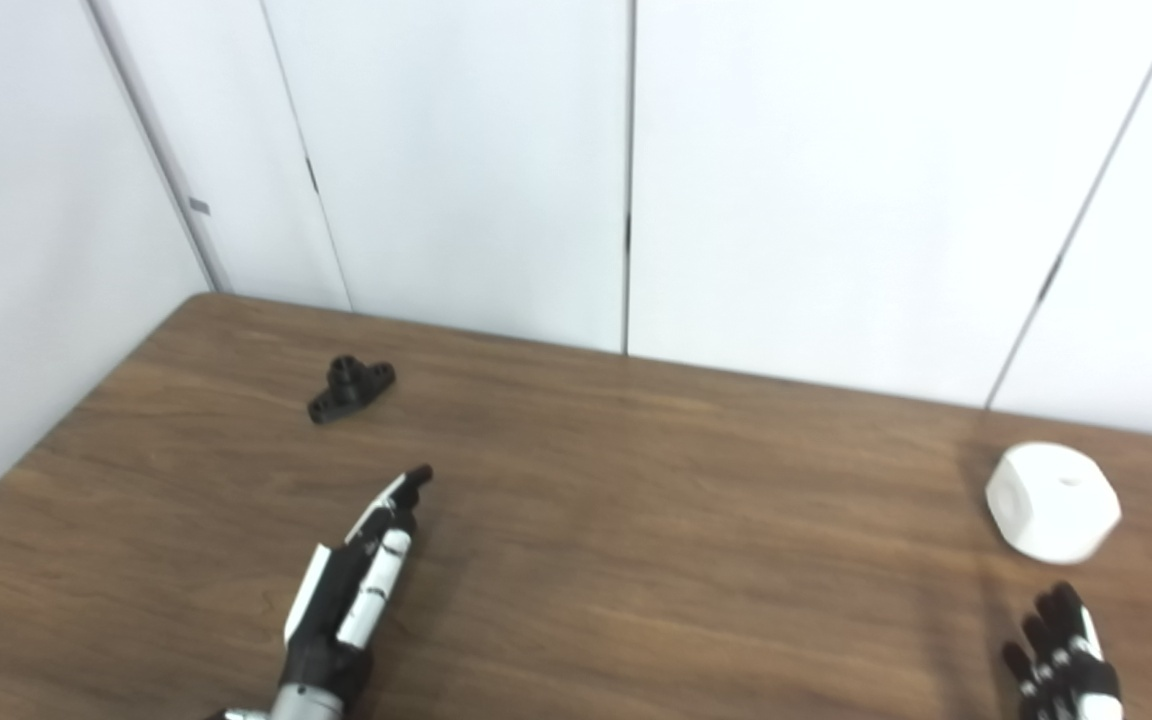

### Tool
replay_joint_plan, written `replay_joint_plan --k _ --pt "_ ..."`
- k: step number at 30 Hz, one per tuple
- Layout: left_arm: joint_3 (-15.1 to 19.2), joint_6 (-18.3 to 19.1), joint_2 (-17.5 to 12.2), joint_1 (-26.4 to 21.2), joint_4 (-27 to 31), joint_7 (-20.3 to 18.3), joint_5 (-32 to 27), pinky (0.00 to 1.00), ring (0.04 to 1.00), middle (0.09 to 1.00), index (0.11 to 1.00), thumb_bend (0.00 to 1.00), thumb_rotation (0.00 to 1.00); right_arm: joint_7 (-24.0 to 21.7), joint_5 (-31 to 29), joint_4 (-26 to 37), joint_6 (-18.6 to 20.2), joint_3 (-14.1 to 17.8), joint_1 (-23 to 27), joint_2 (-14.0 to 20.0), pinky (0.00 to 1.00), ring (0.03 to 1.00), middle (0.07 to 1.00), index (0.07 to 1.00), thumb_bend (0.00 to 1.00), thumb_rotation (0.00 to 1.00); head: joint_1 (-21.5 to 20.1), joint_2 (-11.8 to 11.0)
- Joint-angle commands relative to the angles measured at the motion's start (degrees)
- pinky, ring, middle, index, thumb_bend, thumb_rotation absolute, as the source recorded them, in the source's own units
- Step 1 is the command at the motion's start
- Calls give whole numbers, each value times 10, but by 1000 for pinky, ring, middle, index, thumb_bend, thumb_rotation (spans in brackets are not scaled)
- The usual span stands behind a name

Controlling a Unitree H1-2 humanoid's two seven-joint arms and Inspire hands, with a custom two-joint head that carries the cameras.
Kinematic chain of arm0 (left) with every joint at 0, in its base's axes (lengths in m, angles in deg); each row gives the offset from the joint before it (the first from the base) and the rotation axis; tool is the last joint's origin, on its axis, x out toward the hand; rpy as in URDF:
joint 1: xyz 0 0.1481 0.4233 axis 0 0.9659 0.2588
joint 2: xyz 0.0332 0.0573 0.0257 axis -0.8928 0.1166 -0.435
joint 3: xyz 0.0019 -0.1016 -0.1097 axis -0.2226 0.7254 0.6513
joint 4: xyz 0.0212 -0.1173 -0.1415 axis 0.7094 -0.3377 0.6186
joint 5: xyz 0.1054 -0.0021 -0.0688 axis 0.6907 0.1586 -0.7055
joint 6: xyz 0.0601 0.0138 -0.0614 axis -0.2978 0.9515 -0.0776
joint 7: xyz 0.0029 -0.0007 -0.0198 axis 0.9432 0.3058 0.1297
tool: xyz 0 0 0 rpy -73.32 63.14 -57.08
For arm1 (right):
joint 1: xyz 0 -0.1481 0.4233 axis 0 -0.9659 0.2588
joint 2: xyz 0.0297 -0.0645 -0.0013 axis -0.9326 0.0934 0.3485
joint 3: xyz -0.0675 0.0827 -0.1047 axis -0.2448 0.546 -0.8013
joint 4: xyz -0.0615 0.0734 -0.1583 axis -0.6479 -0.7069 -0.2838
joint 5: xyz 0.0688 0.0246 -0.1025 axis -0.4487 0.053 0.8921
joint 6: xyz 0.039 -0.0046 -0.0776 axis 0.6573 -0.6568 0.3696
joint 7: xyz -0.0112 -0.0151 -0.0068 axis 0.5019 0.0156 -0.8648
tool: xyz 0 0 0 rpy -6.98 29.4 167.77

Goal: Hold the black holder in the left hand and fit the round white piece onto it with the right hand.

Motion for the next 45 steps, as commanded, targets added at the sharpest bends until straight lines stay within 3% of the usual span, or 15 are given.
replay_joint_plan --k 1,3,9,15,20,25,27,31,33,35,45 --pt "-11 -12 19 18 -24 5 11 1000 1000 972 912 423 768 -15 -1 -22 -38 2 9 7 1000 1000 1000 1000 608 1000 1 0" --pt "-13 -17 19 17 -29 7 17 1000 994 968 913 425 779 -20 -3 -34 -49 2 12 10 1000 1000 1000 1000 634 1000 5 -4" --pt "-15 -26 19 15 -37 4 18 1000 998 972 914 428 769 -27 -6 -48 -66 1 16 15 1000 1000 1000 1000 582 1000 4 -2" --pt "-15 -12 23 17 -28 11 26 1000 1000 978 915 455 744 -27 -2 -44 -64 2 16 18 1000 1000 1000 1000 562 1000 -2 3" --pt "-14 6 30 20 0 27 47 999 993 970 916 472 531 -32 -2 -49 -67 2 22 25 1000 1000 1000 1000 575 1000 -2 9" --pt "-16 42 39 12 45 48 62 897 957 960 905 555 311 -34 -6 -43 -47 6 23 33 1000 1000 1000 1000 641 1000 -3 11" --pt "-19 66 38 5 68 65 109 906 946 952 896 581 220 -31 -5 -35 -37 6 21 34 1000 1000 1000 1000 635 1000 -3 10" --pt "-18 121 24 -13 119 81 193 975 944 921 874 695 236 -30 -2 -27 -24 7 22 37 1000 1000 1000 1000 642 1000 -2 10" --pt "-13 144 12 -22 138 79 226 925 921 904 871 740 225 -29 -2 -25 -17 7 23 37 1000 1000 1000 1000 639 1000 -1 10" --pt "-10 163 -1 -28 153 70 252 966 959 928 883 755 243 -28 0 -25 -14 7 24 35 1000 1000 1000 1000 632 1000 -3 10" --pt "4 228 -57 -50 179 56 378 944 963 935 873 897 424 -17 17 -29 -18 5 27 23 1000 1000 1000 1000 627 1000 -9 10"
